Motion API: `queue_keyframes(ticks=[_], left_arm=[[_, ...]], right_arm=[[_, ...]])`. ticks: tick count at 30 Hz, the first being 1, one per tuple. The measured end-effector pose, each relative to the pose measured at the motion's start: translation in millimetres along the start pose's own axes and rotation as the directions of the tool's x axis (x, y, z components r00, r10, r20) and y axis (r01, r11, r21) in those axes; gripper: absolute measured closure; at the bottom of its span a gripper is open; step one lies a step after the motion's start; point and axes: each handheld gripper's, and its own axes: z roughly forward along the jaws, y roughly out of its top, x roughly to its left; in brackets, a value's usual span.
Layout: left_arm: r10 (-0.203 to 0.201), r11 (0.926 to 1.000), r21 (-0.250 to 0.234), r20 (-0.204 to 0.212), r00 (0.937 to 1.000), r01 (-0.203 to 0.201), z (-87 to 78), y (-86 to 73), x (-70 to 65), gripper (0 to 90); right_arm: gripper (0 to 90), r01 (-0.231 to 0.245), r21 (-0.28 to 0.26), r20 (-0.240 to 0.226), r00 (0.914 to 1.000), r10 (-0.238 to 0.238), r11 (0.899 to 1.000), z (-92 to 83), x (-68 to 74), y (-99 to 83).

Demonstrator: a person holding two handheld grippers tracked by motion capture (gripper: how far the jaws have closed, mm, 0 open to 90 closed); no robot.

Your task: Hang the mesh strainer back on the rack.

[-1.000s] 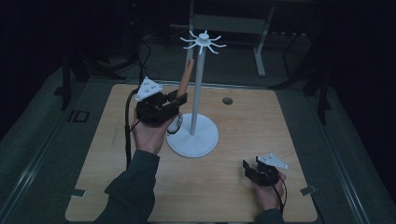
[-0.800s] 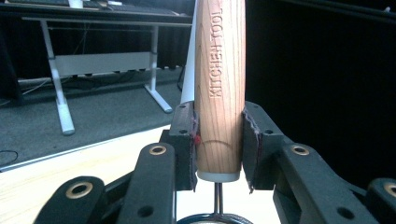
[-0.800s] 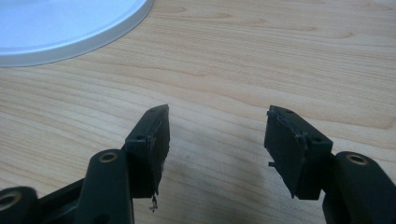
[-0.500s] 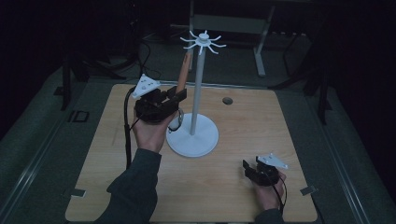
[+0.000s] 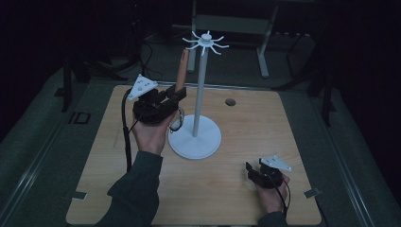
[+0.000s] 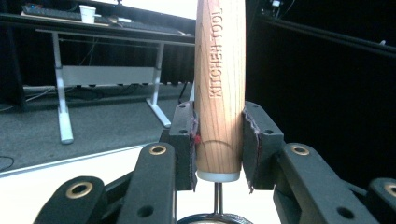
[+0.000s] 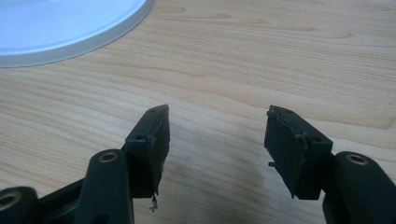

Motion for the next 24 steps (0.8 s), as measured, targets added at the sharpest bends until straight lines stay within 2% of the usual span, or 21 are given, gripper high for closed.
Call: queue_keyframes(ticks=[11,24], left_arm=[[-0.023,0.9993,-0.029,-0.004,0.9997,0.023,-2.5,2.2,2.0,69.1],[-0.005,0.9998,-0.020,0.005,1.0000,0.005,4.5,9.3,1.0,69.1]], right_arm=[[40.1,0.000,-0.001,0.000,1.0000,0.000,1.000,-0.1,-0.1,0.0],[40.1,-0.002,-0.003,-0.002,1.0000,0.002,1.000,-0.1,-0.3,-0.1]])
